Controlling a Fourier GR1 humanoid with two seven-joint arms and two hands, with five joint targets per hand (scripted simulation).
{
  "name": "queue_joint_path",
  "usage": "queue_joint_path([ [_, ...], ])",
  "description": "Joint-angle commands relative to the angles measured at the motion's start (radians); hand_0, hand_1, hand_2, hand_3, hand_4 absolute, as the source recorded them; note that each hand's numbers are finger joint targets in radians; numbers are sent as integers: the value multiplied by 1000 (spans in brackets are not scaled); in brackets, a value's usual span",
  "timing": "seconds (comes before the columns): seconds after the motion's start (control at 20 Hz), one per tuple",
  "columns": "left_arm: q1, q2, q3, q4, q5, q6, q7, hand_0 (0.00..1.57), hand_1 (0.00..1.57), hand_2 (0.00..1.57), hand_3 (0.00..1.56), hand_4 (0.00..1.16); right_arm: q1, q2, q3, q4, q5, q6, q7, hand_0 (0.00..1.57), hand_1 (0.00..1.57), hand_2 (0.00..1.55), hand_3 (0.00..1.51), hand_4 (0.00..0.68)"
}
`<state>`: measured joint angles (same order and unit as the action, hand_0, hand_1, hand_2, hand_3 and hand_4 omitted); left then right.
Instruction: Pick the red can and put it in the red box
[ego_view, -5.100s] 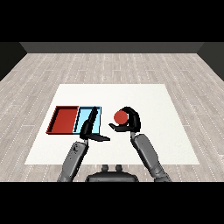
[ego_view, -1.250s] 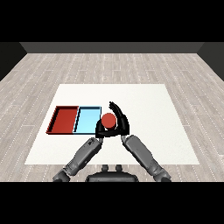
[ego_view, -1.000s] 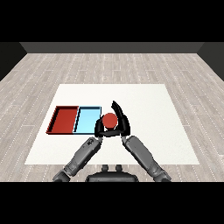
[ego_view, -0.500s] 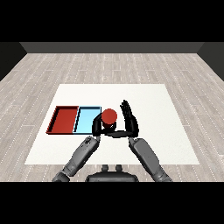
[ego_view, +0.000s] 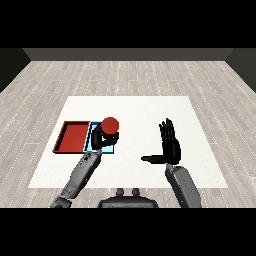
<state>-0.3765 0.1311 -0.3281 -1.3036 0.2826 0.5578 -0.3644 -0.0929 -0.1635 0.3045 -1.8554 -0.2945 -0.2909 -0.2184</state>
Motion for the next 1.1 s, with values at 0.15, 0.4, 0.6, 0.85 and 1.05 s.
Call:
queue_joint_path([
  [0.15, 1, 175, 126, -60, -14, -16, 127, 1571, 1571, 1571, 1490, 1118, 104, -80, -124, -62, -63, 50, 39, 0, 0, 0, 0, 0],
  [0.4, 13, 285, 155, 60, -103, -4, 145, 1571, 1571, 1571, 1492, 1143, 175, -70, -155, 3, -96, 104, -35, 0, 0, 0, 0, 0],
  [0.6, -14, 386, 203, 262, -106, -80, 198, 1571, 1571, 1550, 1488, 1112, 153, -69, -150, 7, -90, 101, -13, 0, 0, 0, 0, 0],
  [0.85, -117, 400, 205, 590, -169, -103, 212, 1571, 1571, 1549, 1473, 1051, 130, -41, -156, 109, -55, 88, -59, 0, 0, 0, 0, 0],
  [1.05, -163, 446, 200, 808, -204, -149, 282, 1509, 1509, 1426, 1363, 972, 113, -17, -165, 173, -80, 124, -110, 0, 0, 0, 0, 0],
])
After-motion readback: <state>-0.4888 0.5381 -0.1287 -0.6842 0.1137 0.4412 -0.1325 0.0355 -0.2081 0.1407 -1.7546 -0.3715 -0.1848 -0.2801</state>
